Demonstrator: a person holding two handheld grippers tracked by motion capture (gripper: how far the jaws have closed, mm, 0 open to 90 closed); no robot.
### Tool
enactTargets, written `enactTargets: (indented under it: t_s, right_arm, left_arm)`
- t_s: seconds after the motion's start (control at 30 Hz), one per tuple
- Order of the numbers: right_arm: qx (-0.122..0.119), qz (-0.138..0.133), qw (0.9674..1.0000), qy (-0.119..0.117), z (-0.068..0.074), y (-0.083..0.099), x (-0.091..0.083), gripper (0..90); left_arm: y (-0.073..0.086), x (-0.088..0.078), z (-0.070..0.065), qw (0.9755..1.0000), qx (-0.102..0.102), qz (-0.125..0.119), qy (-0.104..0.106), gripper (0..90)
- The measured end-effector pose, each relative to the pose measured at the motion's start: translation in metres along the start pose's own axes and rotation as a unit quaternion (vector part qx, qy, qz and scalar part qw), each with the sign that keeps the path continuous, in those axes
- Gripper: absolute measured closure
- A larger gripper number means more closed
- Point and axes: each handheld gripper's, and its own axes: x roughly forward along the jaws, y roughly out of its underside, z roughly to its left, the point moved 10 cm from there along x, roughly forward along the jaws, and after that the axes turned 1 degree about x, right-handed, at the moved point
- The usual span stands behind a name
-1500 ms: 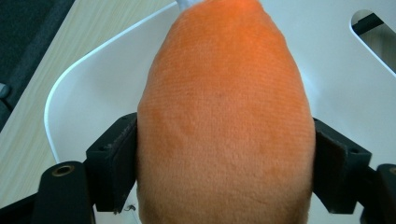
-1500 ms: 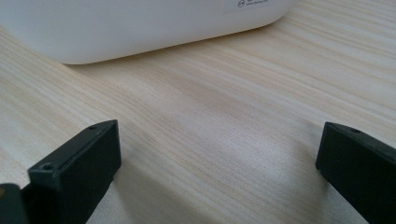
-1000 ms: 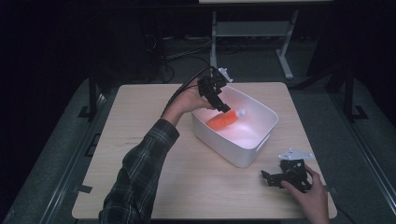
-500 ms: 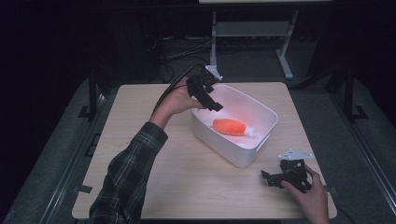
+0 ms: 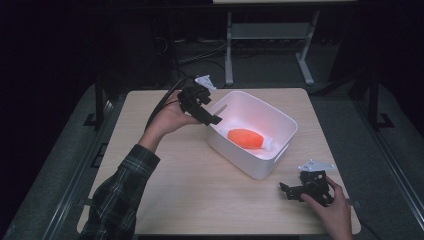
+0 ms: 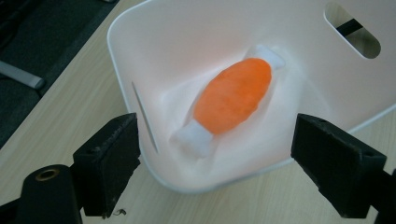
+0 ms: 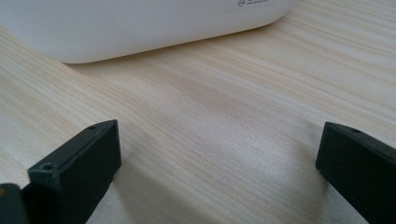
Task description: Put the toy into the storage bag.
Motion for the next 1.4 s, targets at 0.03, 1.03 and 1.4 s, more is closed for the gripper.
enactTargets:
  t_s: [0.03,1.03,1.4]
  right_arm:
    - [0.0,0.0,1.0,0.0,0.0,0.0,0.0,0.0]
    - [0.001,0.0,1.0,0.001,0.0,0.0,0.0,0.0]
    - [0.0,0.0,1.0,0.0,0.0,0.0,0.0,0.0]
  left_arm:
    - [0.003,-0.003,0.0,1.0,-0.003,-0.003,-0.002,15.0]
    - [0.149,-0.024,-0.046,0.9917,-0.091,-0.047,-0.078,16.3]
    - [0.197,-0.018,-0.067,0.9879,-0.109,-0.047,-0.1,16.2]
